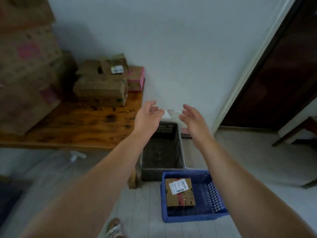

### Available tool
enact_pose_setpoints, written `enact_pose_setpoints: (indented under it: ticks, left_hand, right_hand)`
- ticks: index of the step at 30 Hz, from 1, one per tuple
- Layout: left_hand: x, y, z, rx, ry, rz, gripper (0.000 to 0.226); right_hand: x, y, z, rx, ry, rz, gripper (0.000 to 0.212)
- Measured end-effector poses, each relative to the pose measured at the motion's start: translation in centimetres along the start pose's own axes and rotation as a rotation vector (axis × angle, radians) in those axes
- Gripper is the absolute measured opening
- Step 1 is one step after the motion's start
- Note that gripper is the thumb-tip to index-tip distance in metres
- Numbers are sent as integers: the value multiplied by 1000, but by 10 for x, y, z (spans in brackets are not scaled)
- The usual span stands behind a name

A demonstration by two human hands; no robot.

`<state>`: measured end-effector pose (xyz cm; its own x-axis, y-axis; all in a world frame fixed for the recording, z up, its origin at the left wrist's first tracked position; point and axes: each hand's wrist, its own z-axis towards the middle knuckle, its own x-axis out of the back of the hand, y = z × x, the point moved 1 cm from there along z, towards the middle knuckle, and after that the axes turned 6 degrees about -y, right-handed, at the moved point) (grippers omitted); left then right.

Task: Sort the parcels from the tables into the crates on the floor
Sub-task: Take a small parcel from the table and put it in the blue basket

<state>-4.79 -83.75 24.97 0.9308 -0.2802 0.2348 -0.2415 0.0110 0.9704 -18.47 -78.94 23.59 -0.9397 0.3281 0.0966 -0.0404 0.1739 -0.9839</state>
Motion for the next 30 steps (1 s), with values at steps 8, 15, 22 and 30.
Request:
enact_pose_setpoints:
  ticks: [8, 15, 22, 30]
  left_hand:
    - [126, 4, 11, -25, 192, -75, 43]
    - [243, -30, 49, 18, 215, 20, 45]
    - [336, -60, 104, 31, 203, 57, 46]
    - [366, -100, 170, 181, 152, 76, 52]
  right_hand:
    - [-96, -50, 17, 131, -81, -79, 43]
    - [-213, -62, 59, 121, -118, -120, 45]
    - [-285, -58, 112, 34, -45, -131, 48]
    - [-305, -37, 176, -129, 57, -194, 56]
